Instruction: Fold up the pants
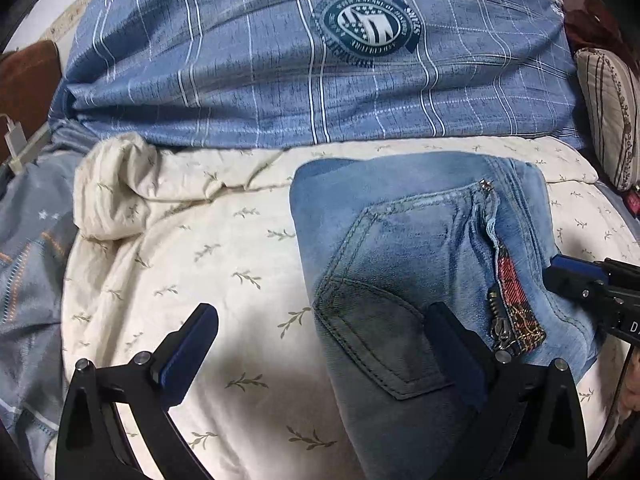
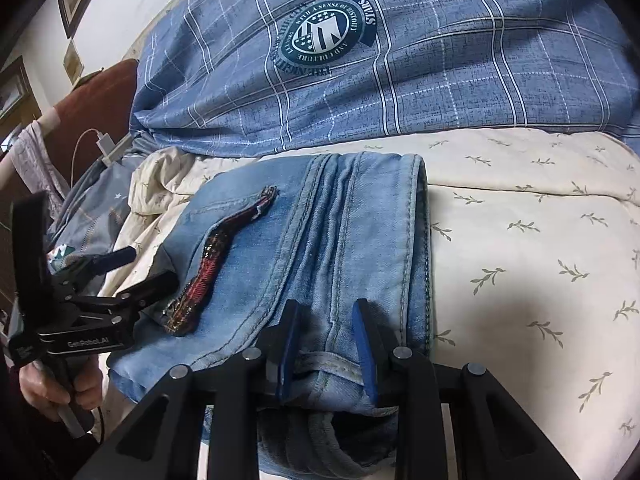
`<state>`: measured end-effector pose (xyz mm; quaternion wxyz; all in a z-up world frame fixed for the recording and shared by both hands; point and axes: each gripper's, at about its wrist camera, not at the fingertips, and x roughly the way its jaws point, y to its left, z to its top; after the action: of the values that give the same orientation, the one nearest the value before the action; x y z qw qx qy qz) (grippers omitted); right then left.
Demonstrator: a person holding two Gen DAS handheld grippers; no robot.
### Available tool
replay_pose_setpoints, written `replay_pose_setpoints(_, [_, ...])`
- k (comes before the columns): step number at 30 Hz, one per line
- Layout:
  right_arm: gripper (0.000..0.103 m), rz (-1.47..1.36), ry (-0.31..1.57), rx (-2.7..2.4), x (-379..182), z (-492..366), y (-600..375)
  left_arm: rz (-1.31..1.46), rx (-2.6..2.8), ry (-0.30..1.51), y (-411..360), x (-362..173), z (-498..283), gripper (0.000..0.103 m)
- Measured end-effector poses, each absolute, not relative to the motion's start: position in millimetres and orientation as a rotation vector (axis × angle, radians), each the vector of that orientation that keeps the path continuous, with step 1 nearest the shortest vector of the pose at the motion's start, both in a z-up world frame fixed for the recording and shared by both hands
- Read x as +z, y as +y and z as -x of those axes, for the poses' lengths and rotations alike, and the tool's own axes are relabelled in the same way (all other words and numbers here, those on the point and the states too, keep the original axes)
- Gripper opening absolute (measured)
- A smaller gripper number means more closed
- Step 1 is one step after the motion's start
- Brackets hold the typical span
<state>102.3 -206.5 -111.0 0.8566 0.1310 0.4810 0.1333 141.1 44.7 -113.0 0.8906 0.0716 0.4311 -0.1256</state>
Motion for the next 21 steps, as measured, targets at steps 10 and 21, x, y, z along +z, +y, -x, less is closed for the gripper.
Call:
replay_pose_setpoints(10, [0.031,-0.277,0.976,0.275,-108,-95,-208,0.012,-0.267,0.943,61,-114,-141,0.103])
replay_pose_setpoints(21, [0.030,-0.285,0.811,0.293,-60,-54,-217,-0.011,-0.070,0.765,64,-76,-89,0.103])
